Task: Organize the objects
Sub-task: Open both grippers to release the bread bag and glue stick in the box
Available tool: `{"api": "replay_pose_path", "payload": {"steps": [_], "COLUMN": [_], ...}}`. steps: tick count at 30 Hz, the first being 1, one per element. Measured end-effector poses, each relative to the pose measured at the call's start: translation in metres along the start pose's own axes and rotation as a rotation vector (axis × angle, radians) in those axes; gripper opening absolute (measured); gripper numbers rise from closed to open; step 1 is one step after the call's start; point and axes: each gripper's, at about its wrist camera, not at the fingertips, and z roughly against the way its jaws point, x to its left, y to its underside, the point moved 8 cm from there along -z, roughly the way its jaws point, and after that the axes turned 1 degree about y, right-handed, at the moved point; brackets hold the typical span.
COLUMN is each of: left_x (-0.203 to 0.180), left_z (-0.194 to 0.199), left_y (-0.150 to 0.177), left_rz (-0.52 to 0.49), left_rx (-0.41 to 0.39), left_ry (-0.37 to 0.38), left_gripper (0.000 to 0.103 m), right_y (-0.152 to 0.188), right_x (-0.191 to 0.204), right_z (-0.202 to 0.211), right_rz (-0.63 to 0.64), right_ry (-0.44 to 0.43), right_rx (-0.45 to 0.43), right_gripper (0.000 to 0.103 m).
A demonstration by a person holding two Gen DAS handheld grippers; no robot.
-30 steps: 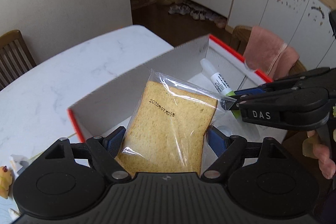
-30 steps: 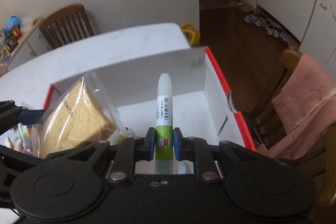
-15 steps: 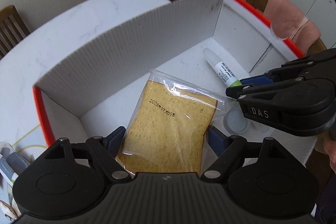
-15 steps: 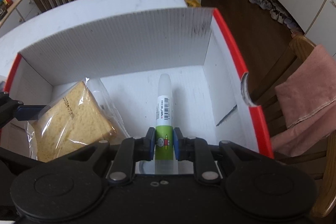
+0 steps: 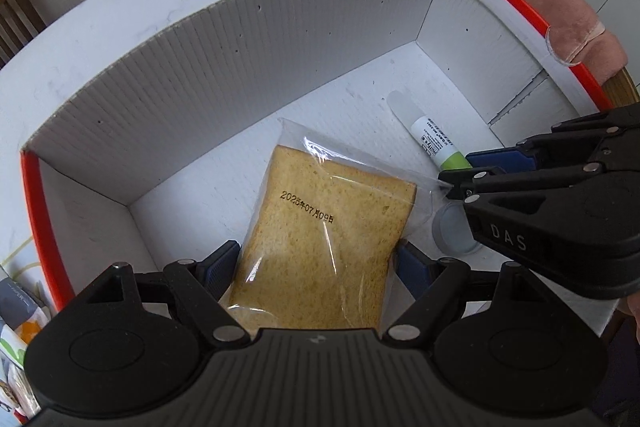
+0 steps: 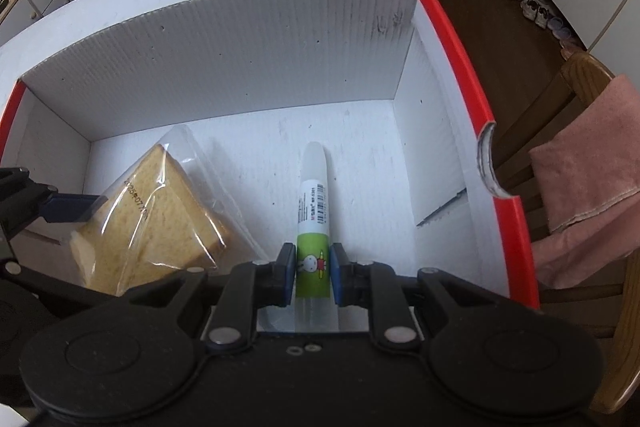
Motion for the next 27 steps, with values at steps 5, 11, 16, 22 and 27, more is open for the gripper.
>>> {"api": "replay_pose_path", "payload": {"steps": [5,11,16,22,27], "left_x": [-0.003,-0.001,-0.003,-0.002,0.0], "left_z": [-0.001,0.007,0.014,0.026,0.046], "left_y": [0.001,0.001,0.0,0.002,0.006], "left_rz": [-0.02,-0.029,-0.021,0.005,0.021], "left_rx": [0.011,-0.02,-0.054,-0.101,-0.163], "left_ry": [0.011,0.03,0.047,0.06,0.08], "left_gripper": [0.083,0.084,0.087,0.087,0.087], "right_y": [0.0,-0.002,0.004,0.008,0.008], "right_x": [-0.003,-0.01,-0.011,-0.01,-0.011], "right_z": [0.001,0.009,0.023,0.045,0.069], "right_rz": [-0.018,-0.036,-0.049,-0.058,-0.054], "right_ry": [0.0,0.007,-0.005,-0.028,-0.052], "right_rx": [-0.006,-0.044,-0.073,-0.122,-0.173], "right_gripper": [0.018,0.024,0.027,0.031,0.034]}}
